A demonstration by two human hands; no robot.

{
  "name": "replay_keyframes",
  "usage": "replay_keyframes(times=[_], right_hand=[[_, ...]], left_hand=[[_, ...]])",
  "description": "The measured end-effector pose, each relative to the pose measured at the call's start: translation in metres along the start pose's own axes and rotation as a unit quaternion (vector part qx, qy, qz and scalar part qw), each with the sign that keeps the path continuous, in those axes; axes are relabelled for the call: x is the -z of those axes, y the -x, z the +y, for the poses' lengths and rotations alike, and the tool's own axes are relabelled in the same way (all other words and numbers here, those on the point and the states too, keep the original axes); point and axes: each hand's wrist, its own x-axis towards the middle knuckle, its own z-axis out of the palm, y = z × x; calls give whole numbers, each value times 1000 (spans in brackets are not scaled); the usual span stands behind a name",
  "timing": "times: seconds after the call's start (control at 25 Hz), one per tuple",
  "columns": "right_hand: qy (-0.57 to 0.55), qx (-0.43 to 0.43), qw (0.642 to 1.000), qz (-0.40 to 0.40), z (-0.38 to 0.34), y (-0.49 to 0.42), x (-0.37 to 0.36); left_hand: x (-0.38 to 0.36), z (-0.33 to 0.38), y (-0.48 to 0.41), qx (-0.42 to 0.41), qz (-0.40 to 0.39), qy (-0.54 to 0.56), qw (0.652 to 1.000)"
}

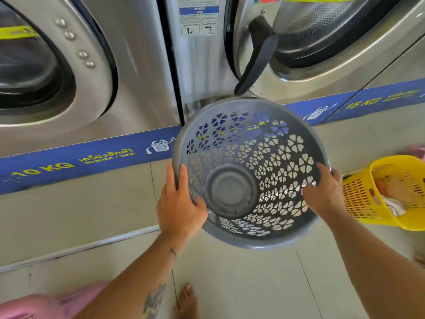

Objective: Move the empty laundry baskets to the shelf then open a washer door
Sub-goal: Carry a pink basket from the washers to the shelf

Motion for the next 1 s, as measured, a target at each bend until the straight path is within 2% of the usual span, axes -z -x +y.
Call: replay_keyframes(times=[0.16, 0.4, 0.52, 0.68, 0.84, 1.0], right_hand=[[56, 11, 997, -42, 13, 0, -2], [27, 73, 994, -72, 27, 6, 11], [31, 87, 993, -73, 46, 21, 21], [24, 187, 982, -30, 68, 58, 35], [-10, 231, 972, -51, 76, 103, 28], [-21, 239, 967, -86, 84, 144, -5]], left_hand=[[4, 5, -5, 30, -24, -14, 999], [5, 13, 7, 68, -30, -42, 996], [6, 6, 50, 118, -14, -35, 992], [12, -14, 142, 181, -27, 31, 983], [19, -29, 222, 261, -14, 90, 961], [23, -66, 270, 301, -7, 108, 947]])
